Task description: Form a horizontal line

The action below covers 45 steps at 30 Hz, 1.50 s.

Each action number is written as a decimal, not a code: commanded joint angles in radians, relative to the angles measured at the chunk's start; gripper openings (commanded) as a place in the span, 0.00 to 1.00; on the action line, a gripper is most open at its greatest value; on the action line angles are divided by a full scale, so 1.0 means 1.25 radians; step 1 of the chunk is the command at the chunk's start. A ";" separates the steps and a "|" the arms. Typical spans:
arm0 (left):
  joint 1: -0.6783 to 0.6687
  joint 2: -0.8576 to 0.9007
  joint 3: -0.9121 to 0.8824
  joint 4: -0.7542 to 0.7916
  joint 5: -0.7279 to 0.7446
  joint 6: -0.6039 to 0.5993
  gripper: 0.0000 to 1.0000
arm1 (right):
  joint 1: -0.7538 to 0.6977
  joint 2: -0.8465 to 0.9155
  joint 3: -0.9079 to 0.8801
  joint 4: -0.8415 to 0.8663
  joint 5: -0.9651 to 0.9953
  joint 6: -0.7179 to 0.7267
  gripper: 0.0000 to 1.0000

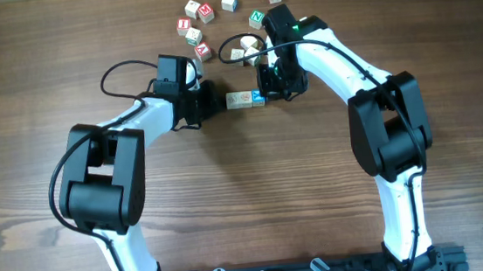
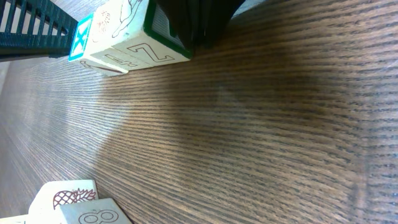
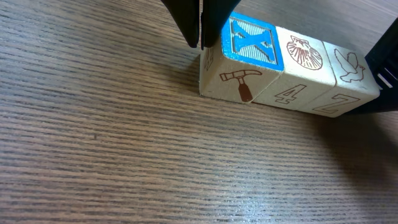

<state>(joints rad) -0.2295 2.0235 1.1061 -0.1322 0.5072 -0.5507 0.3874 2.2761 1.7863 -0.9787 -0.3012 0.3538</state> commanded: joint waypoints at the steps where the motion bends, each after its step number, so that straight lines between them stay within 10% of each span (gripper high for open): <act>1: -0.018 0.035 -0.023 -0.011 -0.015 0.016 0.04 | 0.006 0.007 -0.009 -0.002 0.031 -0.011 0.05; 45: -0.018 0.035 -0.023 -0.016 -0.042 0.016 0.04 | 0.029 -0.005 0.044 0.102 0.067 -0.031 0.04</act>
<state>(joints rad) -0.2440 2.0235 1.1053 -0.1333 0.5060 -0.5507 0.4202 2.2761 1.8221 -0.8505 -0.2024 0.3344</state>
